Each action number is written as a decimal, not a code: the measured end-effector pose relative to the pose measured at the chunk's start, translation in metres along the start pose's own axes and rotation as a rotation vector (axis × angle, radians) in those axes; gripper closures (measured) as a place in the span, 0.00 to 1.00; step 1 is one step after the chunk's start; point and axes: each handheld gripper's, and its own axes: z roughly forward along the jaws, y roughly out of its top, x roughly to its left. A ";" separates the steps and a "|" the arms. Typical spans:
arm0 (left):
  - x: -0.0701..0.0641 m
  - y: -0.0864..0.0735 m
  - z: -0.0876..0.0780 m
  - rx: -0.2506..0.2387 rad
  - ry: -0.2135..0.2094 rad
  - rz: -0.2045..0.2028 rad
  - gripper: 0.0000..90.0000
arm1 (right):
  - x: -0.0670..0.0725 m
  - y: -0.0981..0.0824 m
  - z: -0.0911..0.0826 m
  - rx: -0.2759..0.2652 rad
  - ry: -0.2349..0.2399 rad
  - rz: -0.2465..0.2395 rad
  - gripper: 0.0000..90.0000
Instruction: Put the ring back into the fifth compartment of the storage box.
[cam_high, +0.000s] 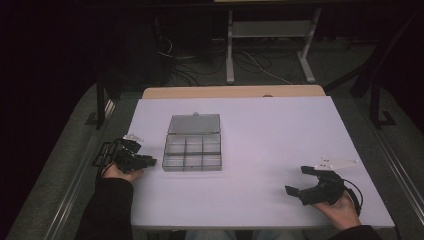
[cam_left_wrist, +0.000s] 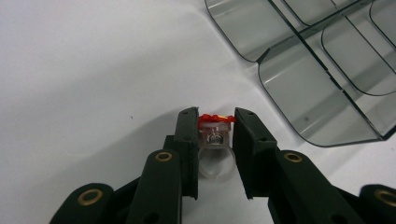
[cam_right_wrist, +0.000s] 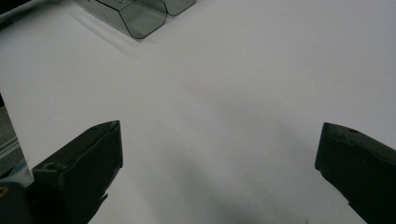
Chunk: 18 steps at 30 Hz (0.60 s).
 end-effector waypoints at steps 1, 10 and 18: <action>0.000 0.000 0.000 -0.001 -0.001 0.000 0.79 | 0.000 0.000 0.000 -0.001 0.001 -0.001 0.00; -0.003 0.005 -0.010 -0.030 -0.021 0.010 0.79 | 0.000 0.000 0.000 0.000 0.001 -0.002 0.00; -0.006 0.012 -0.021 -0.061 -0.024 0.023 0.79 | 0.000 0.000 0.000 -0.001 0.001 -0.004 0.00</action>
